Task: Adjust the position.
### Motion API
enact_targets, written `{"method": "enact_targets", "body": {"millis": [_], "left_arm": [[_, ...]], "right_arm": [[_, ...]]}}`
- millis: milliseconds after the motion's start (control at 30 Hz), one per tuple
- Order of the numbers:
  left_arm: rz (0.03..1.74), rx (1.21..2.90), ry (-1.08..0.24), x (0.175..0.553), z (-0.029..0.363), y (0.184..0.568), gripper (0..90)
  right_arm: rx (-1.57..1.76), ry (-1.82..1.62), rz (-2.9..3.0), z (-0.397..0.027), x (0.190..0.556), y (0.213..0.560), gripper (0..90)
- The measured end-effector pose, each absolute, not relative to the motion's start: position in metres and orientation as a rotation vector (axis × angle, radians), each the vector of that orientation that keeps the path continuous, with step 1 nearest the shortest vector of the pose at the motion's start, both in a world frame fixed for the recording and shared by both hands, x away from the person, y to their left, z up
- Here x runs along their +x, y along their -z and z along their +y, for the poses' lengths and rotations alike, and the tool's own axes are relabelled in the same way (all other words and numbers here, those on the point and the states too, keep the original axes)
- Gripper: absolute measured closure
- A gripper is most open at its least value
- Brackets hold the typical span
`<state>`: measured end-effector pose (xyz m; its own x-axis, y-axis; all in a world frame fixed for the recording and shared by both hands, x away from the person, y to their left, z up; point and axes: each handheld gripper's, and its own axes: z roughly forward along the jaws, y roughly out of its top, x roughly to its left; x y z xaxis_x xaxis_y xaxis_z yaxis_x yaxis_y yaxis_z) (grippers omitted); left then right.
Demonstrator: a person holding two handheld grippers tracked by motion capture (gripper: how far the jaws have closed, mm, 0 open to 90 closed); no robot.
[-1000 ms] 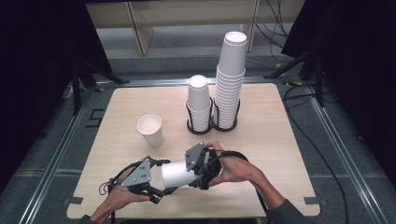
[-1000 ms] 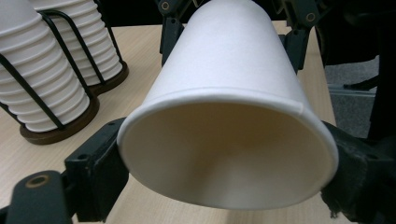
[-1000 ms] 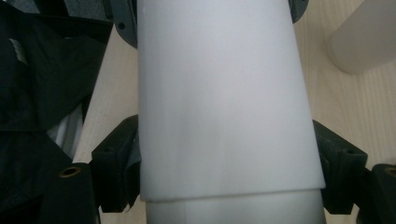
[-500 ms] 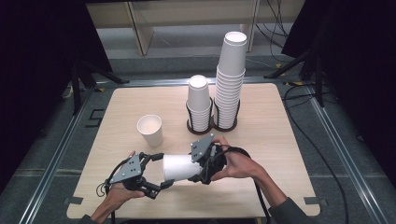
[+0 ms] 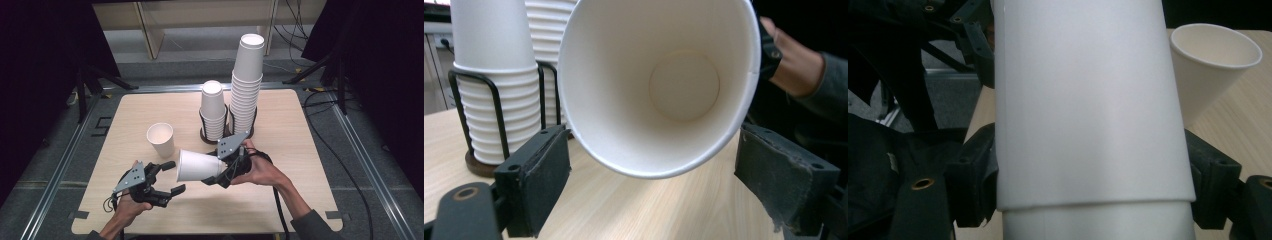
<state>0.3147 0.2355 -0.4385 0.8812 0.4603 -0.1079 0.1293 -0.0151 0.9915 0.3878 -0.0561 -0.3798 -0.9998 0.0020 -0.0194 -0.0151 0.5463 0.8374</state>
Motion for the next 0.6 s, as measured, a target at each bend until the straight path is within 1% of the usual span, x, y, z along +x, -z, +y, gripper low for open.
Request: {"method": "enact_targets", "body": {"millis": [167,433,600], "left_arm": [[0.497,1.56,-0.271,0.315,0.235,0.438,13.8],[0.497,1.563,-0.273,0.315,0.23,0.438,0.4],[0.483,1.577,-0.269,0.314,0.226,0.438,0.0]], "right_arm": [[-0.024,-1.537,2.75,-0.054,0.387,0.383,24.4],[-0.057,-1.559,2.779,-0.041,0.384,0.393,24.4],[-0.079,-1.561,2.799,-0.034,0.381,0.396,24.4]]}}
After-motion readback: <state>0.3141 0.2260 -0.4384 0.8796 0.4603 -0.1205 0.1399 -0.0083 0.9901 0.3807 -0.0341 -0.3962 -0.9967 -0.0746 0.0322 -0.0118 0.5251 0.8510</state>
